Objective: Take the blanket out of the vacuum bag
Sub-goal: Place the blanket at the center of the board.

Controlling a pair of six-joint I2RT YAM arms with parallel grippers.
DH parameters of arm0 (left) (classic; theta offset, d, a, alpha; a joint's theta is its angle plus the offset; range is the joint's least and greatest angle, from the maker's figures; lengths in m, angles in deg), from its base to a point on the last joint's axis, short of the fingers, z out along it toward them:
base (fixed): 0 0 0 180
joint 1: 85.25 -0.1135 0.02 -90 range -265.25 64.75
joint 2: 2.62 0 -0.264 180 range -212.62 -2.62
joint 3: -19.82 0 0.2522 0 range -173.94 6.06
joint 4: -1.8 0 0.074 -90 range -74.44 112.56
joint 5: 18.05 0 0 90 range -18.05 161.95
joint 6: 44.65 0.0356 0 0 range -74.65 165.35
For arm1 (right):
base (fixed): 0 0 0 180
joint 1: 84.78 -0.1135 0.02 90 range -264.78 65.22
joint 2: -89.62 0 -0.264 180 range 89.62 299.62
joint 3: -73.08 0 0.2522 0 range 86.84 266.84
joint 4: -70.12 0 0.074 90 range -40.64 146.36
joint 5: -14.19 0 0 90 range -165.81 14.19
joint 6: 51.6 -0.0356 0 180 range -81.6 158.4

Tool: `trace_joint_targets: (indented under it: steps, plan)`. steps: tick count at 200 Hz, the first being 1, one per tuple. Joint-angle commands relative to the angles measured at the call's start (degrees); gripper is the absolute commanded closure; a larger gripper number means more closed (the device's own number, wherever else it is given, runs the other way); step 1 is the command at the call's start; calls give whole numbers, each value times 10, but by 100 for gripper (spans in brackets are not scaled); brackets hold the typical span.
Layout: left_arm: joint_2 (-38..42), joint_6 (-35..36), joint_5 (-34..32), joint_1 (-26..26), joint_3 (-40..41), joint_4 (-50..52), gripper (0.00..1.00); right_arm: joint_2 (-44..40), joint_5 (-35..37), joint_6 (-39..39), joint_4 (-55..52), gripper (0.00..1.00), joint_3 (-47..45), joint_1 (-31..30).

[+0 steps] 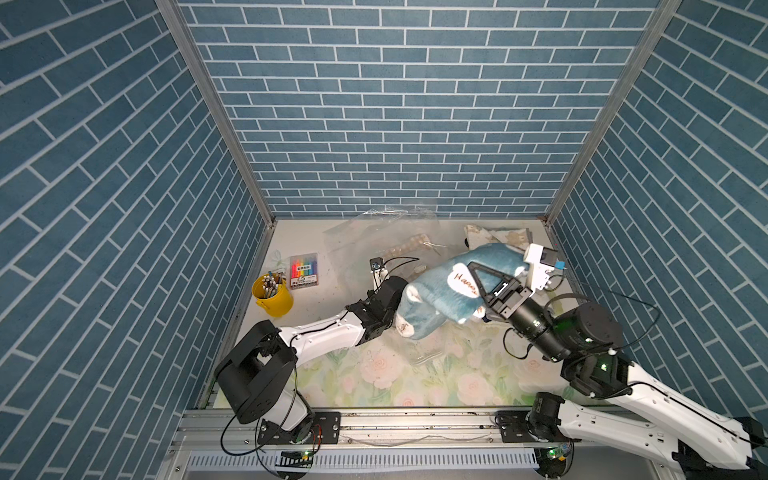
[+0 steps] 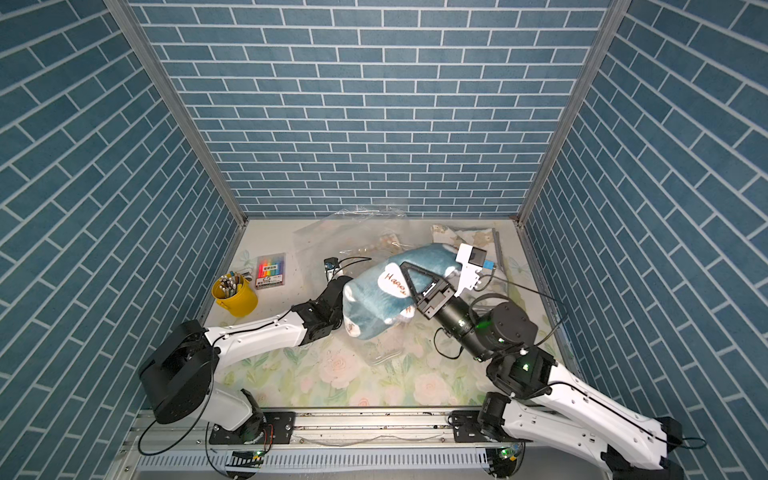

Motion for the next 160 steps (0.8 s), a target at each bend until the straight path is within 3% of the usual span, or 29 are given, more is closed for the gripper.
trace_joint_targets:
  steps: [1, 52, 70, 89, 125, 160]
  plan:
    - [7, -28, -27, -5, 23, 7, 100, 31, -52, 56, -36, 100, 65, 70]
    - [37, -40, -24, -5, 65, 2, 100, 184, -390, -45, 12, 100, 185, 415]
    - [46, -38, -24, -5, 73, 5, 100, 244, -487, -82, 43, 100, 239, 512]
    - [48, -37, -25, -6, 77, 4, 100, 273, -533, -110, 70, 100, 243, 570]
    - [42, -25, -23, -12, 73, 5, 100, 267, -596, -149, 149, 100, 151, 639]
    - [25, -18, -4, -20, 58, 2, 100, 319, -632, -179, 199, 100, 150, 697]
